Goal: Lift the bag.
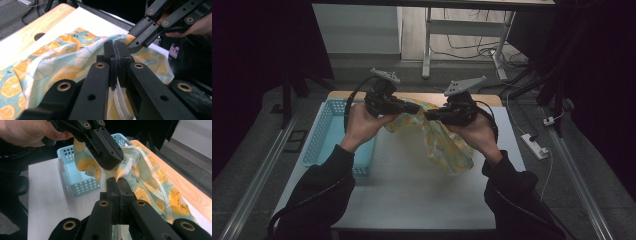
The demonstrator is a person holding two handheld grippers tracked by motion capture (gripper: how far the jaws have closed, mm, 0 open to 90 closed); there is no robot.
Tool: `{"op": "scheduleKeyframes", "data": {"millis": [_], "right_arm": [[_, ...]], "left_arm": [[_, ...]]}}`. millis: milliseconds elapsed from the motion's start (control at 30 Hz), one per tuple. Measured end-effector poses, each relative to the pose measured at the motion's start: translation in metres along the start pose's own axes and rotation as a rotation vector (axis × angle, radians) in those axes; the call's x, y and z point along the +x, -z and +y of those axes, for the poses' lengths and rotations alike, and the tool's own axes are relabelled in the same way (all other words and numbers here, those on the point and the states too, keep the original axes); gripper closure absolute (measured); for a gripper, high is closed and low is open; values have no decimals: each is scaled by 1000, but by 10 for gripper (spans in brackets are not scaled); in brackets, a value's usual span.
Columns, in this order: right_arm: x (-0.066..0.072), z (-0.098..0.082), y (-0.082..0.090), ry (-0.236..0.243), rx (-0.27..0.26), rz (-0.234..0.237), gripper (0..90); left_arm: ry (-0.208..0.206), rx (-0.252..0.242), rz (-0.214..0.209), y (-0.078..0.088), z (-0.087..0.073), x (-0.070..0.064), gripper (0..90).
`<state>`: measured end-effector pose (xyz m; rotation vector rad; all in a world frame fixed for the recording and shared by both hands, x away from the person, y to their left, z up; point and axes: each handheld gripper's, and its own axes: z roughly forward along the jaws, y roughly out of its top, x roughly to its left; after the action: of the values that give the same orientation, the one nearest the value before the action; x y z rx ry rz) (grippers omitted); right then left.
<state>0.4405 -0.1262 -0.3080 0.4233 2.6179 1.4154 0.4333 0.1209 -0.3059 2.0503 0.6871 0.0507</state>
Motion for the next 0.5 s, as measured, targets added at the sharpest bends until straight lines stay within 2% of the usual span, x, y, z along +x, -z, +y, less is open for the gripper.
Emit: {"op": "scheduleKeyframes", "data": {"millis": [267, 500], "right_arm": [[0, 19, 13, 15, -23, -17, 900], [-3, 37, 24, 20, -49, -34, 900]], "left_arm": [[-18, -29, 18, 12, 20, -3, 893], [-14, -66, 23, 21, 37, -1, 893]]}}
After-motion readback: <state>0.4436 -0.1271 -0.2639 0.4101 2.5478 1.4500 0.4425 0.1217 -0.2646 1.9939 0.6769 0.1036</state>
